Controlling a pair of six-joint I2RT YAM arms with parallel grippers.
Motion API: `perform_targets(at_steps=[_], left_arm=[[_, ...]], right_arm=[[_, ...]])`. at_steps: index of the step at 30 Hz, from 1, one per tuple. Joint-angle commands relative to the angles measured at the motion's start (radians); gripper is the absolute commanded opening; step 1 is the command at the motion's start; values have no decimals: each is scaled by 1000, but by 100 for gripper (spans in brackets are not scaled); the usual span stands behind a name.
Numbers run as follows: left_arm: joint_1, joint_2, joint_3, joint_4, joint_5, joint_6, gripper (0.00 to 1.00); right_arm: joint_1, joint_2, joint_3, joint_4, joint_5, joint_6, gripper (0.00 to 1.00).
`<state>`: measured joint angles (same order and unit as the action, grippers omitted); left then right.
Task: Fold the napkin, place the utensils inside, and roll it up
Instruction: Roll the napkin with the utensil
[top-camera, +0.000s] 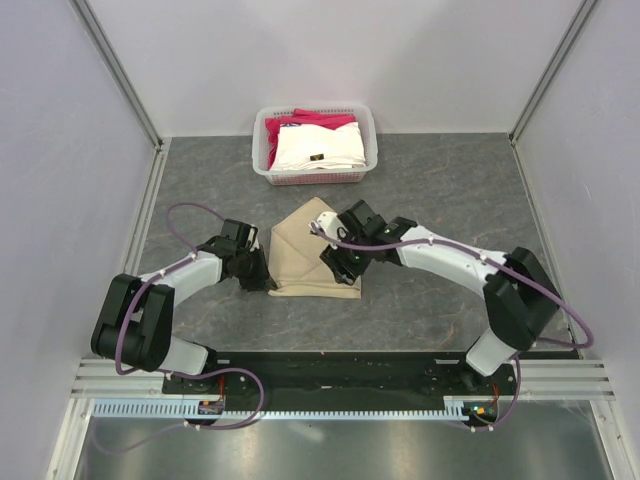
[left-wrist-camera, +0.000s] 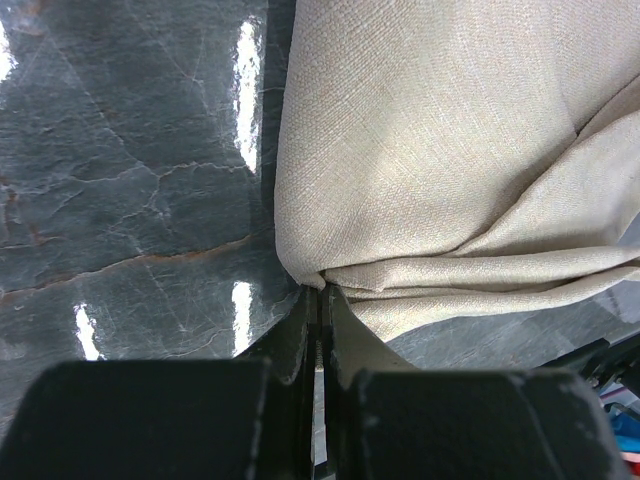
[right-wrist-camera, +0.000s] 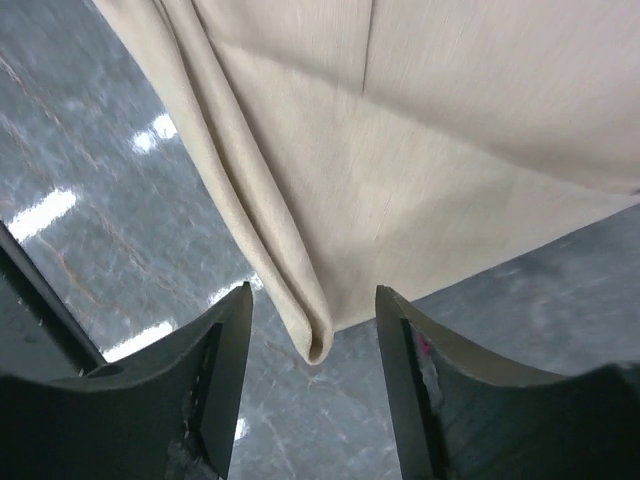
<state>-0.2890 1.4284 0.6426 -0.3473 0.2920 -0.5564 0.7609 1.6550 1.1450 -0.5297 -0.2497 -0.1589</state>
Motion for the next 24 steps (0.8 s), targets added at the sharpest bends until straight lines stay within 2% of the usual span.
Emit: perform_targets(at_steps=[1, 4, 9, 20, 24], left_arm=[[1, 18, 22, -21, 13, 44, 2], [4, 29, 26, -27, 25, 44, 2], [10, 43, 38, -39, 38, 49, 2], [14, 53, 46, -45, 42, 53, 2], [16, 56, 49, -47, 44, 58, 2]], right_arm=[[139, -115, -10, 178, 238, -77, 62], [251, -127, -83, 292, 334, -126, 62], [386, -77, -129, 411, 385, -189, 61], [416, 67, -140, 501, 471, -289, 59], [411, 106, -131, 516, 455, -318, 60]])
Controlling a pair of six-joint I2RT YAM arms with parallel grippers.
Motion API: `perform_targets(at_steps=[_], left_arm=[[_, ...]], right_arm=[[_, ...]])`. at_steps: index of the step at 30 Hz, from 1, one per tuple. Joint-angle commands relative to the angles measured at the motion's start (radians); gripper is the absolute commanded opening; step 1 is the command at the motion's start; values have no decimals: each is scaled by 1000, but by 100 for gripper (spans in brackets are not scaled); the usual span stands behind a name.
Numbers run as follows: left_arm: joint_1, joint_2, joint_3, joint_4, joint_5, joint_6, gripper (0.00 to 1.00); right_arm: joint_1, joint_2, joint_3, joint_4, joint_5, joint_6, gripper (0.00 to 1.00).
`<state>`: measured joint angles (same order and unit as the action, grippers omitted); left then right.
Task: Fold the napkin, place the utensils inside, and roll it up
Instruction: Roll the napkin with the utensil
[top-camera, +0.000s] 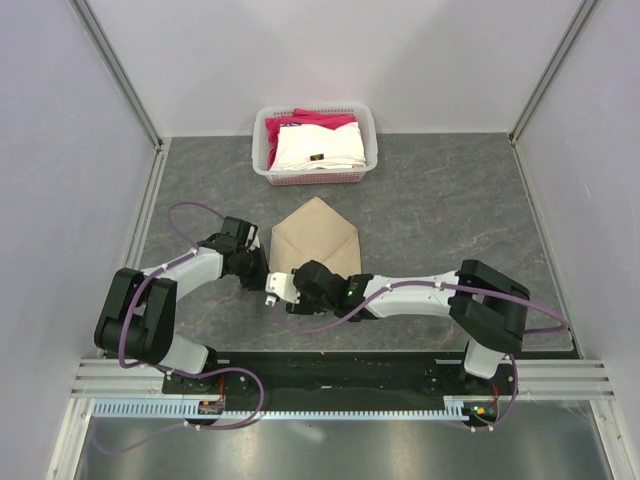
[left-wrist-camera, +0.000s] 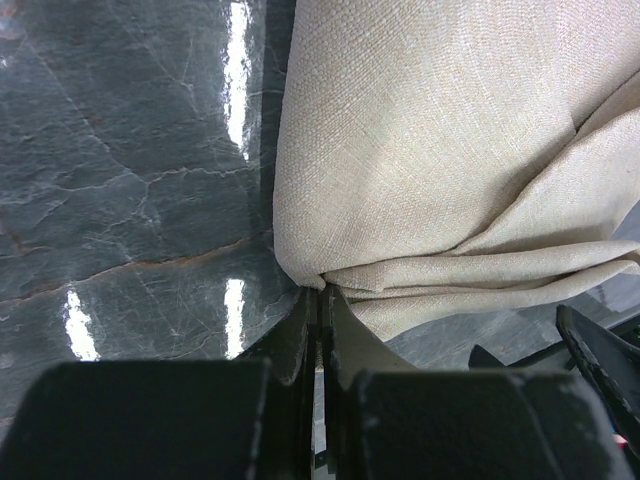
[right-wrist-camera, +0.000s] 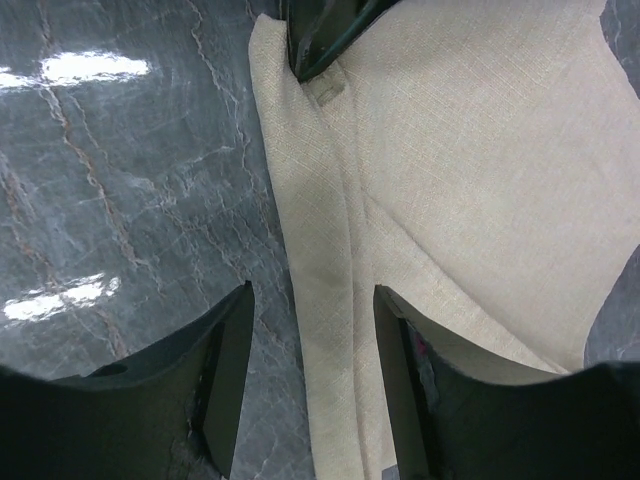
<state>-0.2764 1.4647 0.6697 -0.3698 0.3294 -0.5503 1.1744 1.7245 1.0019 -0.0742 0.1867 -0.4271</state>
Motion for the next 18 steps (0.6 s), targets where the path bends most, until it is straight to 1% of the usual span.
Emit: perform_targets(at_steps=[1, 7, 15, 18], left_arm=[[2, 22, 21, -24, 8, 52, 2], [2, 19, 24, -27, 17, 56, 2], [2, 25, 28, -24, 39, 70, 2], [3, 28, 28, -24, 40, 72, 2]], right_arm=[[-5, 44, 18, 62, 1, -50, 60], [-39, 86, 41, 62, -26, -55, 60], [-96, 101, 63, 51, -131, -59, 61], [-114, 125, 92, 8, -182, -49, 61]])
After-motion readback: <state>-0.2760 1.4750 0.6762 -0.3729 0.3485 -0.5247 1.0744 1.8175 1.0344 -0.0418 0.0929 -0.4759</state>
